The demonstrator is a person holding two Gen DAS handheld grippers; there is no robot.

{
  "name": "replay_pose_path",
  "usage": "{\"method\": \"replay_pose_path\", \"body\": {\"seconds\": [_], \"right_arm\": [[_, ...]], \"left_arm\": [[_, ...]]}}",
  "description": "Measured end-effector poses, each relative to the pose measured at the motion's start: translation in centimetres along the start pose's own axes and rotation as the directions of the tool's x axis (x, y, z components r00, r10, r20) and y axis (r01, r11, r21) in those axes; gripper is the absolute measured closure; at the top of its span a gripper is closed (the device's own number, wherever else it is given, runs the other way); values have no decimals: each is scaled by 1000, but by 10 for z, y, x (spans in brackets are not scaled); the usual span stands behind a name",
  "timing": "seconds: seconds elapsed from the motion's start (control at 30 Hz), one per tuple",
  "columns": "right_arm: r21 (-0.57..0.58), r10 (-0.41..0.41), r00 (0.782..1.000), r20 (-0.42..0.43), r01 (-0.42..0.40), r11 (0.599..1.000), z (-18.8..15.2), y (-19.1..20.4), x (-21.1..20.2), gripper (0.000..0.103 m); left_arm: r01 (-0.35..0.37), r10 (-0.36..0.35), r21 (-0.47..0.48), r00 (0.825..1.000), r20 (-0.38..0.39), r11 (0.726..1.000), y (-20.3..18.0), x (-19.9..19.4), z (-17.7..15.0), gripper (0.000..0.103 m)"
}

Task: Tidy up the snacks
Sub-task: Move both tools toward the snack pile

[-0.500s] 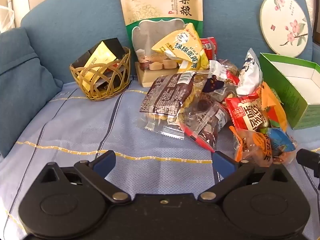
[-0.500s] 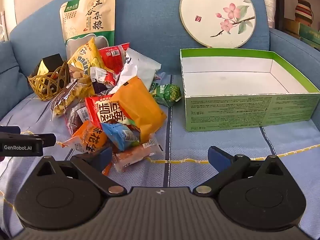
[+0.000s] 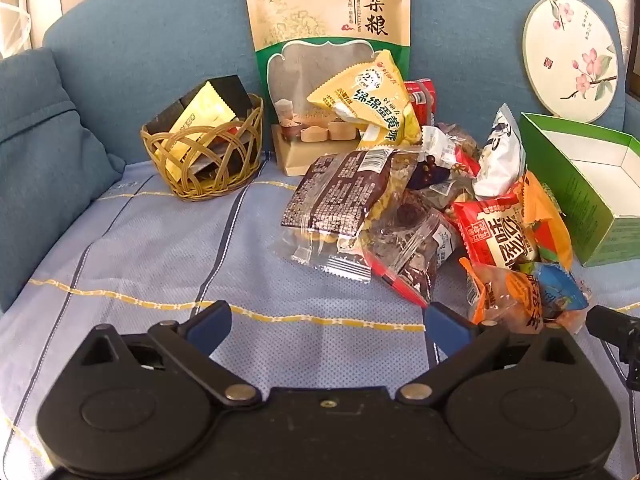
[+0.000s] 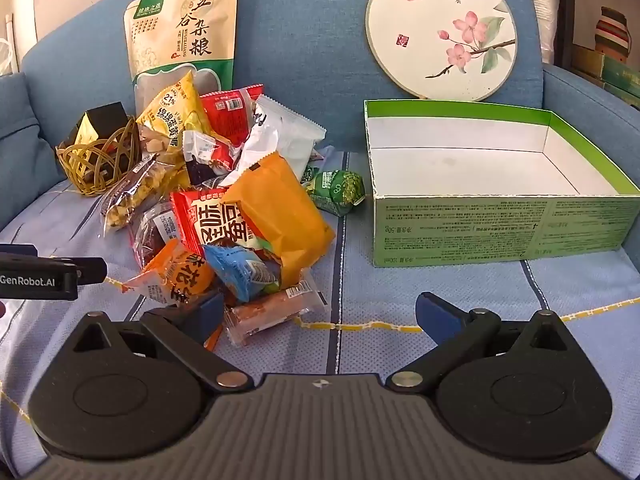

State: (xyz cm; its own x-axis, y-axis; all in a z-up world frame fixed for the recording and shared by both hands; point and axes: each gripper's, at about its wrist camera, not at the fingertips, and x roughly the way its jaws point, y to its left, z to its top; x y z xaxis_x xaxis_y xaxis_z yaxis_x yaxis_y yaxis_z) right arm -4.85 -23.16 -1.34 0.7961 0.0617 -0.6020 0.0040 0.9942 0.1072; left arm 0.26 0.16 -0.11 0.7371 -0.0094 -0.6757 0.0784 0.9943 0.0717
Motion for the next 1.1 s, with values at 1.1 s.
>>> {"method": "replay_pose_path", "body": {"seconds": [1.1], "right_arm": [[-180,82,997,-4,-82,980,-6,25,12,0]], "left_arm": [[262,-261,-100,965,24,960,17,-12,9,0]]}}
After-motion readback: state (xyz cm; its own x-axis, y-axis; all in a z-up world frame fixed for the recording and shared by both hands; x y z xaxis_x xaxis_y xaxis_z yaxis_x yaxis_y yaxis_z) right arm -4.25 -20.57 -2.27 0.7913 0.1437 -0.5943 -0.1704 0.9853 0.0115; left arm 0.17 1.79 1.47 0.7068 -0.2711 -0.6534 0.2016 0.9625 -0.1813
